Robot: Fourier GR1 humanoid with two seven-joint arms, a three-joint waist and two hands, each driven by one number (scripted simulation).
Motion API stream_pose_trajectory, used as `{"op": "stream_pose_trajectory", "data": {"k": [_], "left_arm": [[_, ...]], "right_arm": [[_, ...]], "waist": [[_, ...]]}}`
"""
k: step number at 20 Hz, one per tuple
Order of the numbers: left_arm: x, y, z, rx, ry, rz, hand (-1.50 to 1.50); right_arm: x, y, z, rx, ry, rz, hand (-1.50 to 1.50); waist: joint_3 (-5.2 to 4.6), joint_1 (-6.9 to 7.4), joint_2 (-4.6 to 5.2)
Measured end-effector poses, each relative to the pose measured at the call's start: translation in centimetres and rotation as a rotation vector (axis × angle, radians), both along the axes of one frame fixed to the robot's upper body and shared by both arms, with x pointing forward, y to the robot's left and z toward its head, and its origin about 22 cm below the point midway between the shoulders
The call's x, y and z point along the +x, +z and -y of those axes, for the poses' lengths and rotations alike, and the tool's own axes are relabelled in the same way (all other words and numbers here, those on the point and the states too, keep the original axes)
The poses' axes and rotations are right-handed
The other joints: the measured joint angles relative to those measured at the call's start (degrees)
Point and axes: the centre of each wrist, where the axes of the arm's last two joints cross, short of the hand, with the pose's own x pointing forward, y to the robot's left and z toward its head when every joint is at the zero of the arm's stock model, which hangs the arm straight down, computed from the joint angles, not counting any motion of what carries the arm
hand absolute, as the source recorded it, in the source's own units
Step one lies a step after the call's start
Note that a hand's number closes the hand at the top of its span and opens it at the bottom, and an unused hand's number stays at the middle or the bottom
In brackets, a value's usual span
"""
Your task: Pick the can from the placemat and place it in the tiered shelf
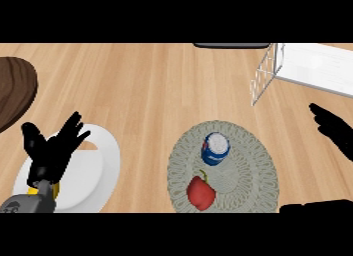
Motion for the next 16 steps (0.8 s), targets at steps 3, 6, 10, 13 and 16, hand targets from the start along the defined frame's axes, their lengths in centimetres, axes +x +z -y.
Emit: {"op": "stream_pose_trajectory", "data": {"k": [3, 6, 10, 13, 16], "left_arm": [[0.3, 0.2, 0.0, 0.001, -0.006, -0.012, 0.0], [0.1, -0.1, 0.3, -0.001, -0.012, 0.001, 0.0], [-0.1, -0.2, -0.2, -0.005, -0.017, 0.009, 0.0], [-0.1, -0.4, -0.1, 0.0, -0.009, 0.004, 0.0], [-0.2, -0.4, -0.2, 0.0, -0.009, 0.004, 0.0]], "right_arm": [[1.3, 0.4, -1.7, -0.041, -0.031, -0.013, -1.5], [2.8, 0.5, -2.9, -0.106, -0.043, -0.024, -1.5], [4.2, -0.2, -5.1, -0.154, -0.03, -0.055, -1.5], [5.3, -1.1, -6.8, -0.181, -0.015, -0.087, -1.5], [6.3, -1.7, -8.4, -0.208, 0.003, -0.114, -1.5]], "waist": [[-0.01, 0.42, 0.1], [0.05, 0.63, 0.08], [0.04, 0.52, 0.01], [0.15, 0.45, -0.01], [0.17, 0.28, -0.04]]}}
